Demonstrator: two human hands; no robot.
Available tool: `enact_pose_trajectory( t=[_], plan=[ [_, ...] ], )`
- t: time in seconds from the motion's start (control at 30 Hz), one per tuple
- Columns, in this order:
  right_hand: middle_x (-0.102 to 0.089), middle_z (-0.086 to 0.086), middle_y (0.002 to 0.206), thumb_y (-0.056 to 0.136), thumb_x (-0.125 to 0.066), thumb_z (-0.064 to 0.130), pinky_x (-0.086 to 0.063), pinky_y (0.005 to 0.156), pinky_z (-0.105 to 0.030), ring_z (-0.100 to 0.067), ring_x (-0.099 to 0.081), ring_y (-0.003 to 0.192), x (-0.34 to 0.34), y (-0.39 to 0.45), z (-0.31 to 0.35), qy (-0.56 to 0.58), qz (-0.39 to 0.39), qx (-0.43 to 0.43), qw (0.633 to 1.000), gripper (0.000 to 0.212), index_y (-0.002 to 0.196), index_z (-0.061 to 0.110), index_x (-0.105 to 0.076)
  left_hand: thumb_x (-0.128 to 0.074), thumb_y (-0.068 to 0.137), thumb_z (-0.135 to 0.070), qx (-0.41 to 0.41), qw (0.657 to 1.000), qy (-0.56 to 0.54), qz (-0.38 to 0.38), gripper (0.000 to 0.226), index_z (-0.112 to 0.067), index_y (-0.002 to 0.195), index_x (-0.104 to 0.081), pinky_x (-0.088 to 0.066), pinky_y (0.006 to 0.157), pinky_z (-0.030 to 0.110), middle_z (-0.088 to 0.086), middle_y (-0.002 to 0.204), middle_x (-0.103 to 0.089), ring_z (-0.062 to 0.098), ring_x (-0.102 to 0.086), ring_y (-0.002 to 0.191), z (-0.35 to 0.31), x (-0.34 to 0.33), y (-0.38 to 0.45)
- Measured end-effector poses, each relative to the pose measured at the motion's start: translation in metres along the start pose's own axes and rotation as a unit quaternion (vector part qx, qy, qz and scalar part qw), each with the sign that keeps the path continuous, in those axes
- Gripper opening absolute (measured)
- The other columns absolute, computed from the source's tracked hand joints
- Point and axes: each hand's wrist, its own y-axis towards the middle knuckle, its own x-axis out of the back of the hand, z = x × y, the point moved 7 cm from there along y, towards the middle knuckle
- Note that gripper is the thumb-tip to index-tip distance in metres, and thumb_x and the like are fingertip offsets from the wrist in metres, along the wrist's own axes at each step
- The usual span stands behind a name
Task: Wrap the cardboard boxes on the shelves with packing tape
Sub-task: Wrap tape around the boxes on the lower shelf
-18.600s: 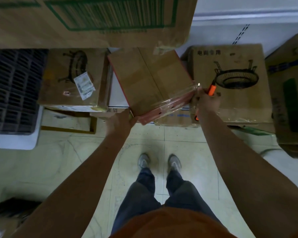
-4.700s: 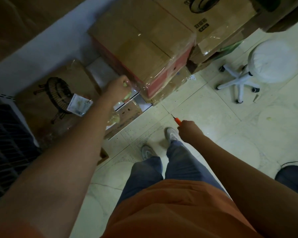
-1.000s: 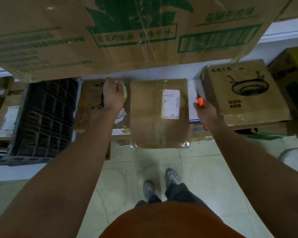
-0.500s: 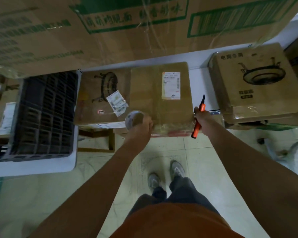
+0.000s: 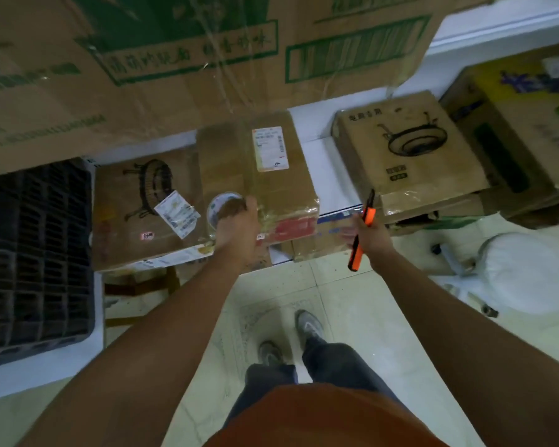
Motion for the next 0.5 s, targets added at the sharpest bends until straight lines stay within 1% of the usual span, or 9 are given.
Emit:
enact_pose_trajectory(
  t=[0.07,0.1,0.13,0.17,0.23,0.27,0.33,0.43,0.5],
  plan=[
    [-0.072,-0.012,0.092,0.103,-0.051,0.032,-0.052,0.064,-0.034,-0.025,-0.07,0.074,0.022,-0.017,-0.011,0.001,-0.021,-0.002,1.0,0.031,0.118,0.005,-0.057,-0.044,0.103,-0.034,-0.037,0.998,-0.043,0.001,0.043,-0.006,0.136,-0.043,-0.058,0.075,0.035,0.015,0.121,-0.062,0.021,-0.067,0.1,-0.02,0.01,-0.003],
    [-0.072,-0.014,0.096,0.103,-0.051,0.03,-0.05,0.064,-0.033,-0.025,-0.07,0.073,0.034,-0.024,-0.018,0.011,-0.035,-0.007,0.999,0.03,0.119,0.005,-0.056,-0.042,0.105,-0.032,-0.057,0.996,-0.064,0.004,0.042,-0.004,0.136,-0.043,-0.057,0.076,0.026,0.014,0.124,-0.058,0.009,-0.066,0.099,-0.03,0.008,-0.003],
    [-0.071,-0.016,0.098,0.103,-0.05,0.028,-0.05,0.065,-0.033,-0.024,-0.069,0.072,0.045,-0.031,-0.023,0.023,-0.05,-0.015,0.998,0.029,0.118,0.004,-0.057,-0.047,0.105,-0.025,-0.073,0.995,-0.068,-0.008,0.035,-0.004,0.133,-0.044,-0.056,0.075,0.022,0.014,0.122,-0.056,0.002,-0.063,0.091,-0.043,0.013,-0.003],
    [-0.071,-0.016,0.1,0.103,-0.05,0.027,-0.05,0.066,-0.033,-0.024,-0.069,0.073,0.057,-0.035,-0.028,0.032,-0.064,-0.018,0.997,0.028,0.117,0.004,-0.058,-0.057,0.101,-0.019,-0.074,0.993,-0.093,-0.021,0.032,-0.006,0.127,-0.045,-0.054,0.077,0.023,0.015,0.118,-0.057,0.005,-0.061,0.088,-0.056,0.017,-0.004],
    [-0.07,-0.014,0.102,0.103,-0.049,0.026,-0.051,0.07,-0.034,-0.024,-0.069,0.076,0.079,-0.042,-0.033,0.03,-0.086,-0.022,0.996,0.021,0.112,0.009,-0.058,-0.072,0.09,-0.024,-0.093,0.986,-0.134,-0.045,0.037,-0.013,0.115,-0.046,-0.055,0.082,0.039,0.014,0.111,-0.061,0.022,-0.062,0.093,-0.079,0.017,-0.002],
    [-0.069,-0.012,0.103,0.103,-0.049,0.026,-0.051,0.072,-0.036,-0.023,-0.069,0.077,0.09,-0.045,-0.031,0.028,-0.094,-0.023,0.995,0.016,0.108,0.013,-0.057,-0.075,0.087,-0.027,-0.104,0.981,-0.157,-0.043,0.04,-0.016,0.112,-0.046,-0.055,0.082,0.043,0.012,0.108,-0.061,0.028,-0.063,0.095,-0.092,0.016,-0.006],
    [-0.067,-0.007,0.102,0.104,-0.048,0.027,-0.05,0.073,-0.035,-0.022,-0.067,0.078,0.112,-0.044,-0.025,0.021,-0.107,-0.02,0.994,0.013,0.105,0.016,-0.056,-0.076,0.086,-0.027,-0.124,0.974,-0.185,-0.035,0.04,-0.015,0.11,-0.046,-0.054,0.08,0.041,0.009,0.105,-0.06,0.029,-0.061,0.094,-0.119,0.012,-0.011],
    [-0.067,-0.008,0.101,0.104,-0.046,0.026,-0.052,0.075,-0.036,-0.019,-0.065,0.074,0.15,-0.023,-0.018,-0.019,-0.131,-0.018,0.991,0.025,0.115,0.007,-0.058,-0.075,0.086,-0.023,-0.146,0.969,-0.194,-0.031,0.038,-0.012,0.108,-0.046,-0.053,0.075,0.038,0.009,0.106,-0.061,0.027,-0.061,0.091,-0.159,-0.001,-0.018],
    [-0.066,-0.013,0.096,0.103,-0.048,0.02,-0.049,0.062,-0.029,-0.016,-0.057,0.063,0.176,-0.002,-0.013,-0.031,-0.151,-0.025,0.988,0.028,0.118,-0.001,-0.06,-0.075,0.085,-0.025,-0.148,0.969,-0.195,-0.033,0.039,-0.017,0.105,-0.043,-0.055,0.074,0.042,0.007,0.106,-0.062,0.025,-0.063,0.089,-0.182,-0.016,-0.014]
  ],
)
